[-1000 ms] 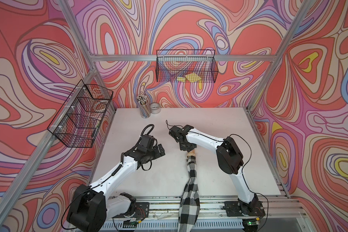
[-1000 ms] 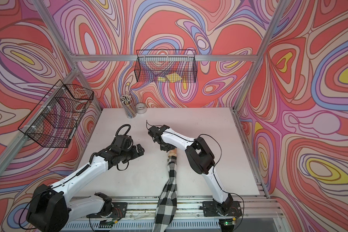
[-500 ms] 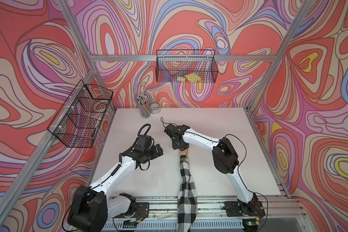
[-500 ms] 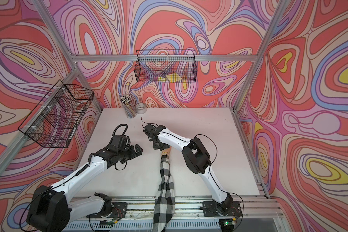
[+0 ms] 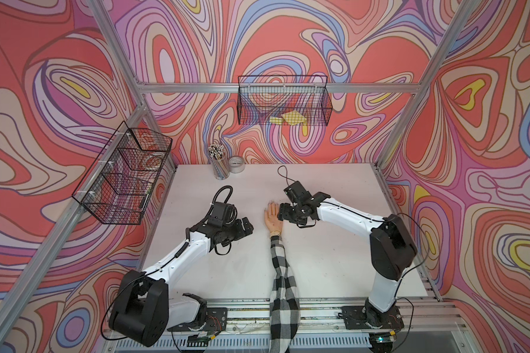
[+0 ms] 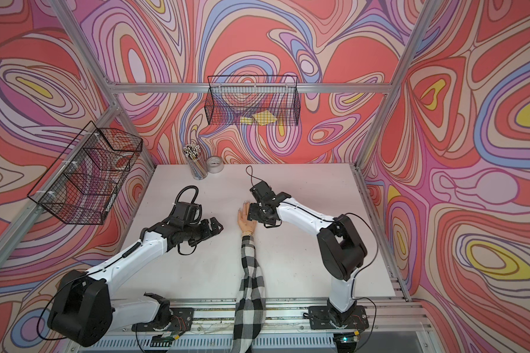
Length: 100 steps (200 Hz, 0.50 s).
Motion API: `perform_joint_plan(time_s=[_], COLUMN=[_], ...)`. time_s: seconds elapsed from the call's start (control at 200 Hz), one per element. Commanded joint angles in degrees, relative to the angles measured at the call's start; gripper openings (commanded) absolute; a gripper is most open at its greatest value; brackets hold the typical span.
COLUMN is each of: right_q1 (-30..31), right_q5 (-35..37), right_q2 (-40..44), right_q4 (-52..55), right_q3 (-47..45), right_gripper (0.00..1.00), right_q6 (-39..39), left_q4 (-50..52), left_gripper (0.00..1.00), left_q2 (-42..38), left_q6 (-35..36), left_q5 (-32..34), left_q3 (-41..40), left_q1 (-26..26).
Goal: Take off the watch
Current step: Adjust the hand at the center of the board.
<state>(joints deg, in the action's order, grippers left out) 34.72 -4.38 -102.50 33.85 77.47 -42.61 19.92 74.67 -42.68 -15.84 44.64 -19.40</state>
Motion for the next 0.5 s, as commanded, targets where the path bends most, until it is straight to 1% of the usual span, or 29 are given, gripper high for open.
perform_joint_plan(time_s=[0.0,0.11,0.235,0.361,0.496], right_q1=[-1.18,-1.27,-1.27,-0.76,0.97], right_q5=[-8.09,-10.29,-12.70,-11.56,-10.07], right_q2=[4.01,5.03,4.99,3.85,3.04], right_q4=[-7.21,-7.38,-11.09,-11.35,-10.80], right_q3=[-4.33,-5.94,-9.24,-10.17,-10.04], right_gripper=[0.73,0.71,0.68,0.67,0.62], right_q6=[1.08,1.92,-0.39,-1.19,-0.90], left_q4=[-3.39,-3.94,-1.65,0.47,3.10], left_gripper=[0.94,0.94,0.94,0.94,0.94], left_q2=[2.89,6.22,10.18,13.80,17.08], left_q6=[-2.07,-2.89,-2.31,-1.23,-0.40], left_q5=[-3.02,-2.41,0.19,2.39,4.76], left_q3=[2.84,5.22,9.22,12.72,15.86], left_q1=[0.12,-0.96,-3.22,-5.20,-6.07])
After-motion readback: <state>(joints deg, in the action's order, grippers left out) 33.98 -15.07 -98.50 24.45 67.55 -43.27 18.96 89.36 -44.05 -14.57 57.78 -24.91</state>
